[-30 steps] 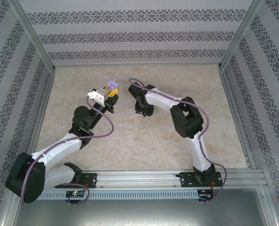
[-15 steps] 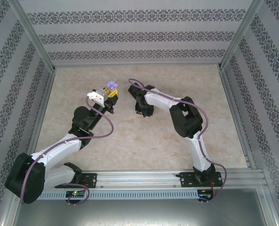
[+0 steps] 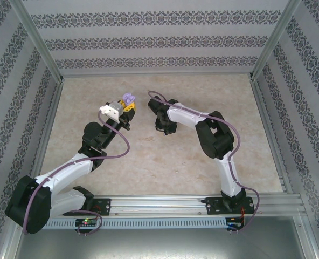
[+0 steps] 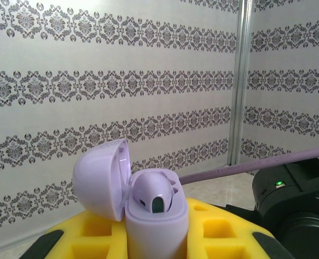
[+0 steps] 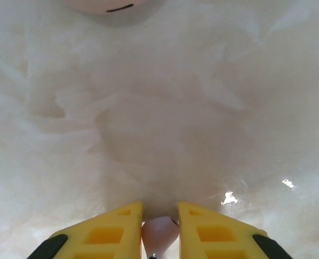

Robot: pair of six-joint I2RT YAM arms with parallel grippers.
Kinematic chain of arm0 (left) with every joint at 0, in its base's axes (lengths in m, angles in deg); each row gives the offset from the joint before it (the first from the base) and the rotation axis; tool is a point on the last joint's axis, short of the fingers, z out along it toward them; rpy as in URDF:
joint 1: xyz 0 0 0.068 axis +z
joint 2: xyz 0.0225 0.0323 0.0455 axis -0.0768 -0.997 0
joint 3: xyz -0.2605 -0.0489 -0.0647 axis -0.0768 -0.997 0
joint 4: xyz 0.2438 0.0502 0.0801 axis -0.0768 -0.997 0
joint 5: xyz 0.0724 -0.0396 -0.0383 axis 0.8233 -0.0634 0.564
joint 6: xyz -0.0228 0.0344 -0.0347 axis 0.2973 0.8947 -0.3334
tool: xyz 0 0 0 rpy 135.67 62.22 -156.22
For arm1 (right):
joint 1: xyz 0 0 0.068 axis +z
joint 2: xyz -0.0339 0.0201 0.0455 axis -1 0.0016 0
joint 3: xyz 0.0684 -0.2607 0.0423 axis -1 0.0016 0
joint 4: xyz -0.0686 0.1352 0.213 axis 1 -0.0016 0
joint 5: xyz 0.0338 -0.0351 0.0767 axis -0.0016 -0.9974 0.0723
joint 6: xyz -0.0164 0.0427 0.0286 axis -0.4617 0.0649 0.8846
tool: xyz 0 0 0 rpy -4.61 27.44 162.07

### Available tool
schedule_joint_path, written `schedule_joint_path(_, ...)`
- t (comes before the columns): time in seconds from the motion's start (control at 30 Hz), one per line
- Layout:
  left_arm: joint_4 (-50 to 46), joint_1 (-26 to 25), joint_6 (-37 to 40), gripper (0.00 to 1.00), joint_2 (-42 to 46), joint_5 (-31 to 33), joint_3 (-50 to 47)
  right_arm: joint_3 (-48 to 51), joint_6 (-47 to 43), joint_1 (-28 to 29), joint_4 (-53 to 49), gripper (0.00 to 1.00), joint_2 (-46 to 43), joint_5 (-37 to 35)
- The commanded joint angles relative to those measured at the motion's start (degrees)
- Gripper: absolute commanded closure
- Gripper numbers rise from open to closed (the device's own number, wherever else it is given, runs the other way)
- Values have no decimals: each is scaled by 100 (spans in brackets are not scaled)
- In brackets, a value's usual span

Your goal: Insert wireless bluetooth earbuds into charging case

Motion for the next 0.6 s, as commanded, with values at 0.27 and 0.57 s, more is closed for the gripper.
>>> schedule_joint_path(0.27, -79, 94, -66, 100, 90, -244, 258, 663, -291, 47, 620, 80, -846, -164)
schedule_joint_path(0.57, -263, 98, 38, 100, 135, -659, 407, 1127, -536, 45, 964, 81, -1940, -299)
